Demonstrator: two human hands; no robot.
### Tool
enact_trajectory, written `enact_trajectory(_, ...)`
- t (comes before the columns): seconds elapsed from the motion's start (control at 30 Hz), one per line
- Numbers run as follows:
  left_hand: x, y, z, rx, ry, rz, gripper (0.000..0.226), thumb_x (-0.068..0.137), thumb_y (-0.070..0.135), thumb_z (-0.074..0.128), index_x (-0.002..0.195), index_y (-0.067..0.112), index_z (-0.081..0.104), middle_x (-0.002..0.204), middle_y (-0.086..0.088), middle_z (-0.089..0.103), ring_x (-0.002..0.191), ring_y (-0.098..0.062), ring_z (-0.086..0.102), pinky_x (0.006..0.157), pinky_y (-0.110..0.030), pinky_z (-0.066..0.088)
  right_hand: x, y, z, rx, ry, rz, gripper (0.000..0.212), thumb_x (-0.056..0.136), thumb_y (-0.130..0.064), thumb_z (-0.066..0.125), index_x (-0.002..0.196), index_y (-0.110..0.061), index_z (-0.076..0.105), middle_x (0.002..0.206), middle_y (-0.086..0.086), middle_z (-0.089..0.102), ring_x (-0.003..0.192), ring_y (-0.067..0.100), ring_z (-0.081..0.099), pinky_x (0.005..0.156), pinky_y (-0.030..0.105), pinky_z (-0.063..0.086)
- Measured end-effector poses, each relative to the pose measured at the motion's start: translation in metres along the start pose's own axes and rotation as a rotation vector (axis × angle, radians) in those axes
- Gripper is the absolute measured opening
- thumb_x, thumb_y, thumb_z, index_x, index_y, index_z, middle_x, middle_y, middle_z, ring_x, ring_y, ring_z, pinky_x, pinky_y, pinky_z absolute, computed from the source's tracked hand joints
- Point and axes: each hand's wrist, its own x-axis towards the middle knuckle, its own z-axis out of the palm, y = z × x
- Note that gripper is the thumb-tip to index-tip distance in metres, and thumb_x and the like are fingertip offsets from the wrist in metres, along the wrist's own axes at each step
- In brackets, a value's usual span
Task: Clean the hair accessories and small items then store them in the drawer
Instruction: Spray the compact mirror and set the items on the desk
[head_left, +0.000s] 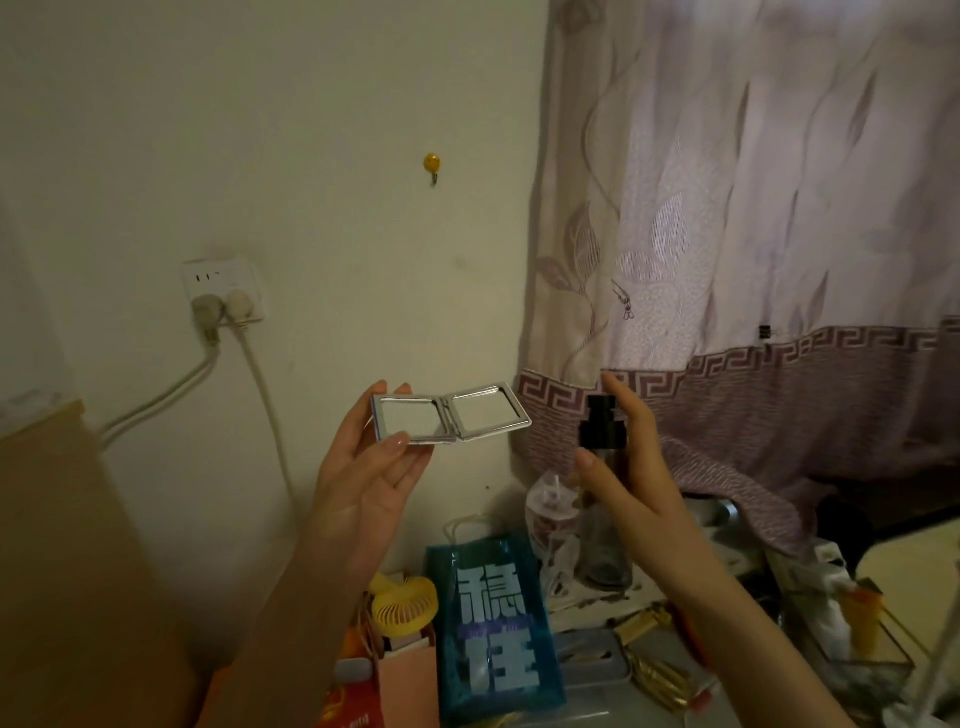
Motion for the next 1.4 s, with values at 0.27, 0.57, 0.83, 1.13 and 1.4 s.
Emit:
enact_trajectory(0.27,0.010,0.011,0.022,0.054,-0.006,0.070,0.101,0.026,0.026,0.097,0.119,0.018,0.057,0.117,-0.001,0.067,0.104,-0.019,0.067,0.073,-0.024,0.056,0.028,-0.024,-0.009,-0.227,0.075,-0.231,0.058,0.085,-0.028,0.065,0.127,-0.049,0.030,0.084,-0.015,0.056,0.065,0.009,0.055,0.057,0.022,0.049)
enact_trajectory(0.57,0.019,0.022,0.030,0.098,-0.030,0.109,0.105,0.021,0.029,0.097,0.118,0.020,0.058,0.118,0.000,0.066,0.104,-0.019,0.067,0.073,-0.024,0.056,0.046,-0.038,-0.007,-0.345,0.115,-0.331,0.059,0.083,-0.011,0.061,0.120,-0.048,0.034,0.074,-0.012,0.054,0.061,0.002,0.054,0.054,0.005,0.037)
enact_trajectory(0.83,0.019,0.029,0.033,0.108,-0.055,0.119,0.102,0.025,0.030,0.097,0.118,0.019,0.057,0.110,0.001,0.070,0.101,-0.018,0.068,0.073,-0.023,0.055,0.047,-0.041,-0.003,-0.375,0.143,-0.309,0.060,0.082,0.003,0.063,0.107,-0.044,0.035,0.068,-0.009,0.052,0.059,-0.001,0.054,0.051,0.007,0.039)
enact_trajectory(1.13,0.019,0.028,0.031,0.112,-0.041,0.103,0.104,0.024,0.031,0.097,0.119,0.018,0.056,0.112,0.001,0.070,0.103,-0.017,0.067,0.073,-0.023,0.055,0.045,-0.042,-0.003,-0.333,0.185,-0.276,0.053,0.083,0.002,0.062,0.109,-0.039,0.040,0.064,-0.007,0.052,0.055,0.004,0.054,0.047,0.007,0.037)
enact_trajectory(1.4,0.016,0.028,0.030,0.117,-0.036,0.104,0.103,0.024,0.030,0.097,0.118,0.019,0.057,0.111,0.001,0.070,0.102,-0.018,0.067,0.073,-0.023,0.055,0.046,-0.044,-0.001,-0.294,0.239,-0.262,0.055,0.082,0.000,0.062,0.109,-0.042,0.040,0.062,-0.010,0.055,0.052,0.005,0.054,0.047,0.007,0.036)
